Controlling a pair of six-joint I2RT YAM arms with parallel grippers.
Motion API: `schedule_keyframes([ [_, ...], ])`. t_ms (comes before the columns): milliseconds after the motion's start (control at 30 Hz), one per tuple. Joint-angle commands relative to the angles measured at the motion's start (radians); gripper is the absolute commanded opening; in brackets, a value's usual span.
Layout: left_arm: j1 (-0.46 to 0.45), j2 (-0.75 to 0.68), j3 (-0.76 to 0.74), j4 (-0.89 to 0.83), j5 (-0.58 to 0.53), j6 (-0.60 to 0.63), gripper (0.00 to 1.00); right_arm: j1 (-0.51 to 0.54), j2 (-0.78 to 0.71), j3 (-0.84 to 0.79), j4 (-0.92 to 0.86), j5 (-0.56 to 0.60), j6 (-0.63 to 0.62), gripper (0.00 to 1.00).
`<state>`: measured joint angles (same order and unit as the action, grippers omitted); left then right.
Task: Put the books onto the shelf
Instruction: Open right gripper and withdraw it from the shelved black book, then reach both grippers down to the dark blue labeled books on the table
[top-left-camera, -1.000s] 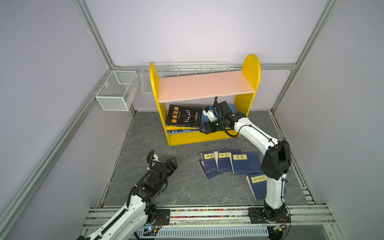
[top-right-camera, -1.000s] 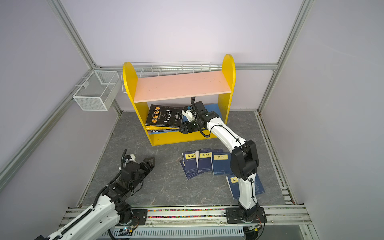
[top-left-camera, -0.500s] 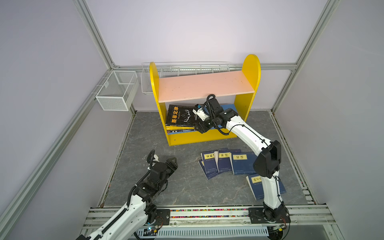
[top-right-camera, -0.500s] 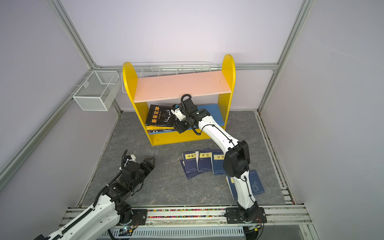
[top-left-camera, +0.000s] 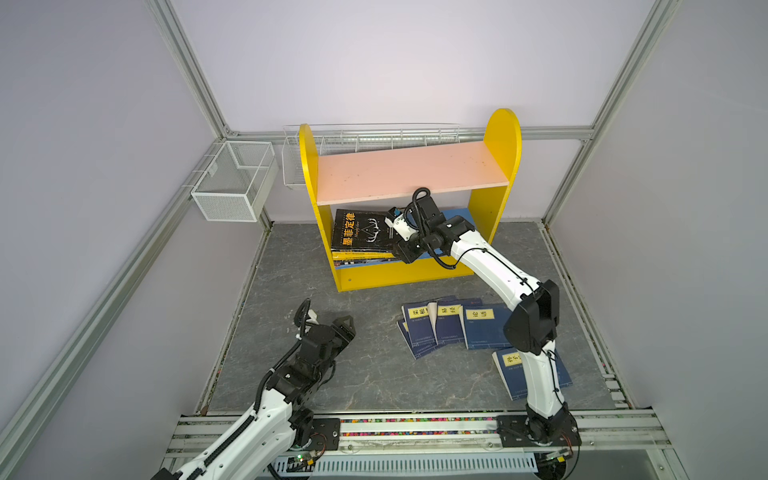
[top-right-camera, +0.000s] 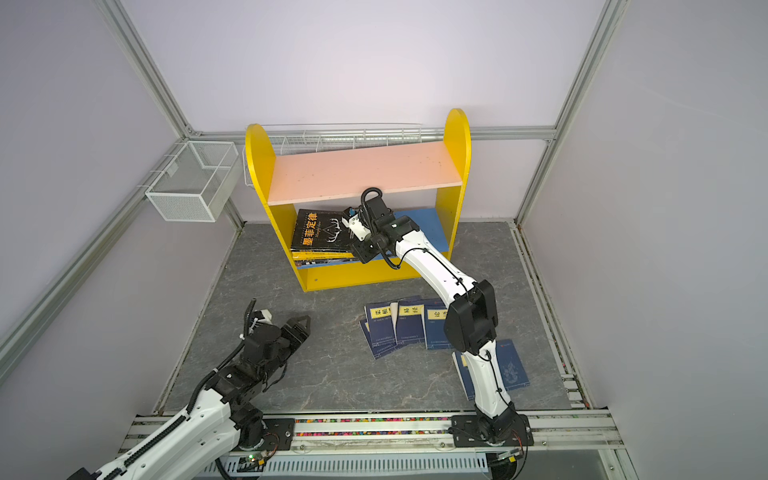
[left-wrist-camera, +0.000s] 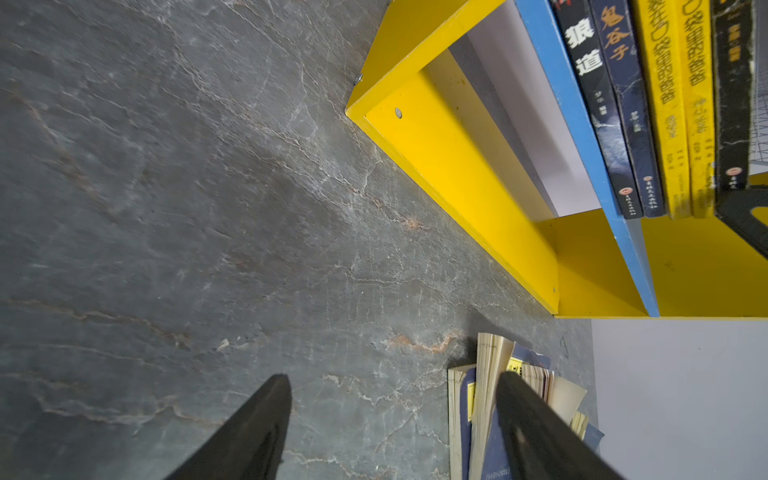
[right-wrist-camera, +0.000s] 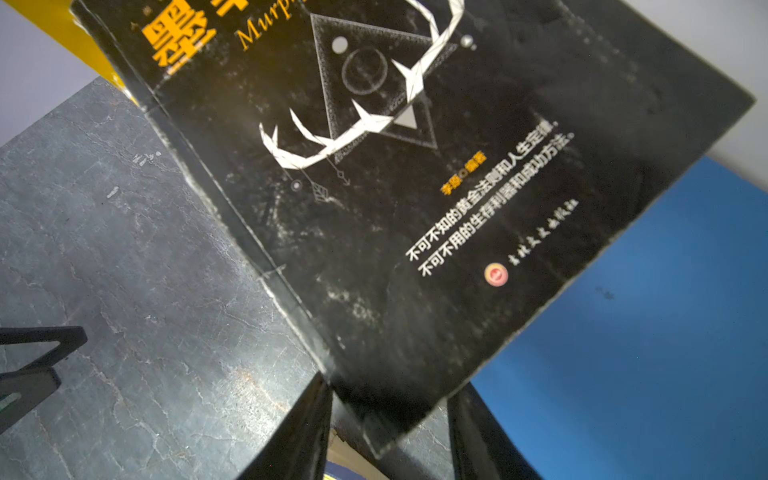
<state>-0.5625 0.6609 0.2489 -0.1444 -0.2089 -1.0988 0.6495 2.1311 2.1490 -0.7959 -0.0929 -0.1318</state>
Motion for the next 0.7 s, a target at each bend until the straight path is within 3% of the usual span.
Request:
schedule_keyframes([
  [0,-0.002,-0.007,0.020,-0.004,-0.010,-0.011,0.78,-0.002,-0.023,0.001,0.080,-0.012,-0.009,0.47],
  [200,-0.002,-0.019,0.018,-0.007,-0.010,-0.010,0.78,-0.001,-0.084,-0.088,0.183,-0.053,0.036,0.44],
  [333,-0.002,-0.020,0.032,-0.021,-0.006,0.007,0.78,-0.002,-0.180,-0.211,0.297,-0.018,0.073,0.44],
  [500,-0.002,-0.008,0.063,-0.046,-0.005,0.077,0.78,-0.002,-0.366,-0.442,0.442,0.094,0.159,0.72],
  [667,-0.004,0.040,0.090,-0.011,0.027,0.126,0.78,-0.007,-0.590,-0.697,0.534,0.179,0.277,0.75],
])
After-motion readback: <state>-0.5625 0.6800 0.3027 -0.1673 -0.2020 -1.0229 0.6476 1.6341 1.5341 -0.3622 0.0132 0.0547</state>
